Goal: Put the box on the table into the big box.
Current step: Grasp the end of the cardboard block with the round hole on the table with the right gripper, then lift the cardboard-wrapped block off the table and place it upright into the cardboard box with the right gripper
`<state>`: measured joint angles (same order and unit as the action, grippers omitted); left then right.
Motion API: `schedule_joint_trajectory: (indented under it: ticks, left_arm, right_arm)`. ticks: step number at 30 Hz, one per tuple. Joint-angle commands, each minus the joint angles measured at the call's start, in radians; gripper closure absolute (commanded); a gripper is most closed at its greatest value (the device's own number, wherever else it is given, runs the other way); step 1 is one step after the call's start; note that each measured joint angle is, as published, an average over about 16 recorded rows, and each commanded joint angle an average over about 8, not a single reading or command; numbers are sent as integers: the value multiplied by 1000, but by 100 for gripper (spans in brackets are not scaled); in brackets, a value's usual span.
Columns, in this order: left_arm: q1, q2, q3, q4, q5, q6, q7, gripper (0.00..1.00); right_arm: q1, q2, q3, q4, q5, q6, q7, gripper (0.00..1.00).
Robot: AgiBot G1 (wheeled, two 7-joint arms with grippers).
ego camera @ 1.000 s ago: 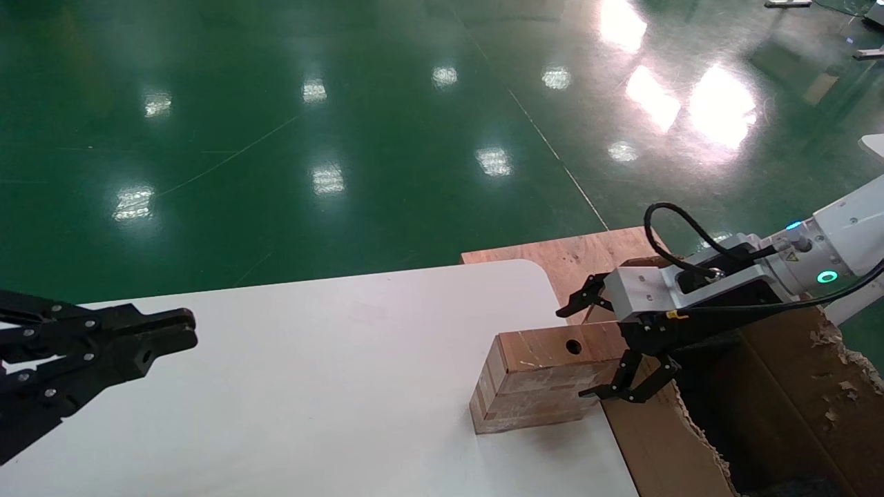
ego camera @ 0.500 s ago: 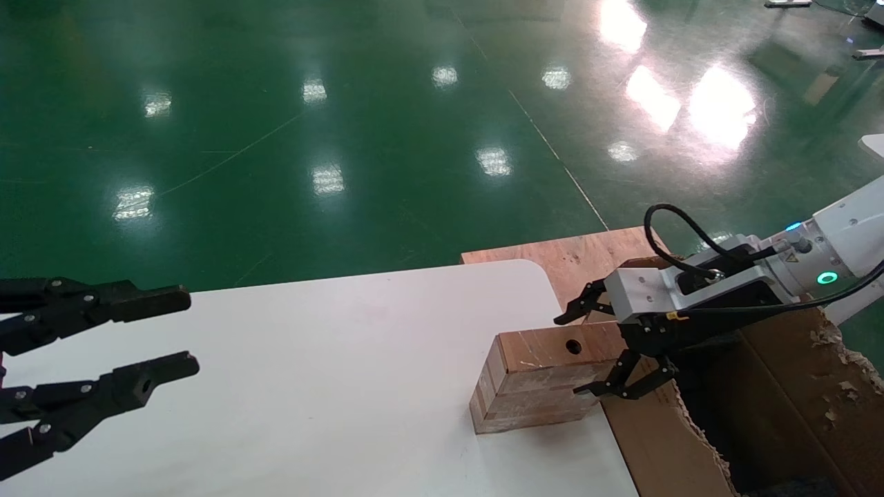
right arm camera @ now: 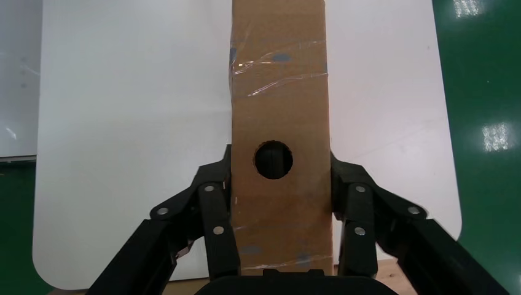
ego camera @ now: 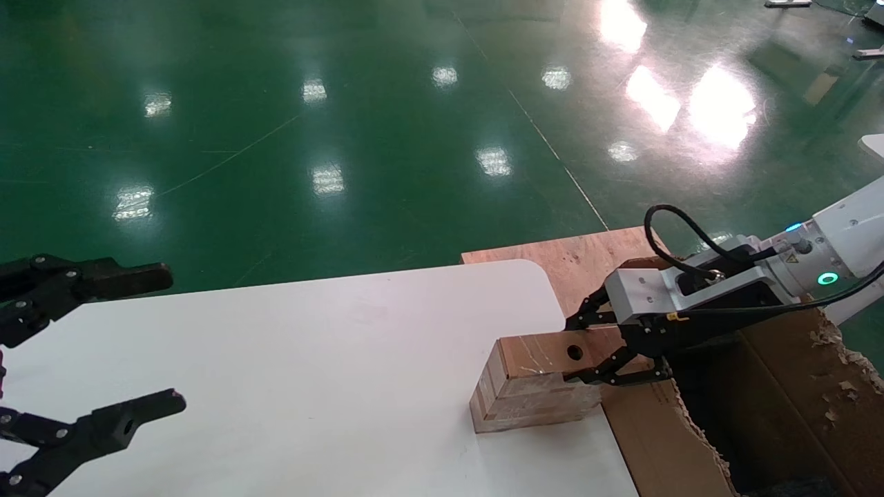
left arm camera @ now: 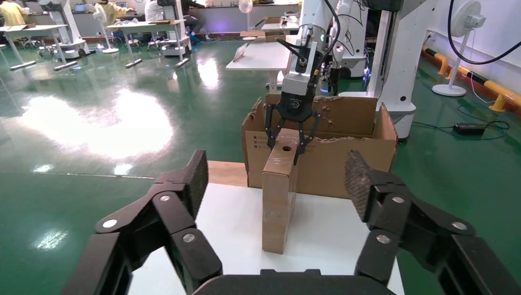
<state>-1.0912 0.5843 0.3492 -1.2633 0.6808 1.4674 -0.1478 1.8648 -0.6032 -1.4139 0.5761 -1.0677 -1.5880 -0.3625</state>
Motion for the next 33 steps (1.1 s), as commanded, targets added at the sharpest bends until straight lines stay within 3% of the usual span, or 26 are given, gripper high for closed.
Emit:
schedule_joint_trajectory:
  ticks: [1,5,10,21,26,33]
  left_arm:
    - [0,0,0,0,0,0,0,0]
    - [0,0,0,0,0,0,0,0]
    - [0,0,0,0,0,0,0,0]
    - [0,0,0,0,0,0,0,0]
    - [0,0,0,0,0,0,0,0]
    - [0,0,0,0,0,0,0,0]
  right_arm:
    - [-1,0,1,-1,-1,2,-4,100]
    - [5,3,-6,11,10,4,29,100]
    - [60,32,-30,73,60,-7,143,100]
    - [354,190,-94,296,127,-9,388,100]
    - [556,284,-104,354,51,-9,493,100]
    - [834,432,-115,468,-179,-15,640,100]
